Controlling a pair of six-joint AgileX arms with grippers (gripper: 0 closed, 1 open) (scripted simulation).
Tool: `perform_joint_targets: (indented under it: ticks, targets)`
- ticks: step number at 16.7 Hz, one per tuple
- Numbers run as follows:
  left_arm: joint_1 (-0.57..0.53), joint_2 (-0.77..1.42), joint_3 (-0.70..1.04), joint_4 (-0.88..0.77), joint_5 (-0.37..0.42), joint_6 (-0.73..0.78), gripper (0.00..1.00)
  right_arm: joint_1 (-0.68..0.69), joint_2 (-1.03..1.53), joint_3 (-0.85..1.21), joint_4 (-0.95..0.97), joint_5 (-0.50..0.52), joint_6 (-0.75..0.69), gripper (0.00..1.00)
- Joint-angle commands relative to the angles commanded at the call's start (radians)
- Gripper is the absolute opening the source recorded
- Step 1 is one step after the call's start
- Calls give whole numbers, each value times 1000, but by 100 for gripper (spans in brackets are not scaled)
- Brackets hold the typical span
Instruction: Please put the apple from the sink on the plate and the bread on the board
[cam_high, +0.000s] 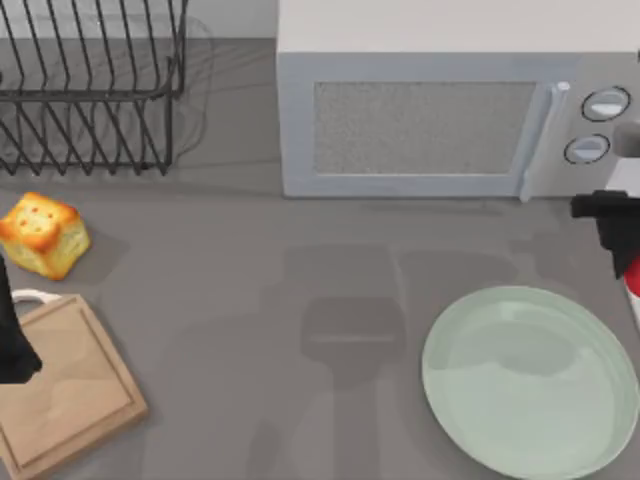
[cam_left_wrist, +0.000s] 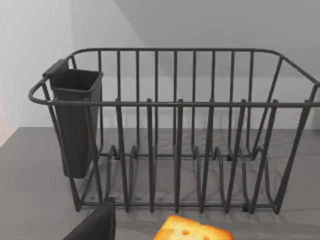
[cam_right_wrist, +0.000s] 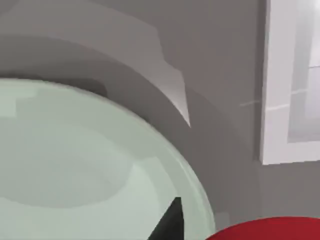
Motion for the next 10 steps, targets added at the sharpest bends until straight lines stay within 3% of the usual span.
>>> perform_joint_targets:
  ticks: [10]
  targets:
    - [0,0,0,0,0,0,100,354,-162,-69,-48,-14,281,0]
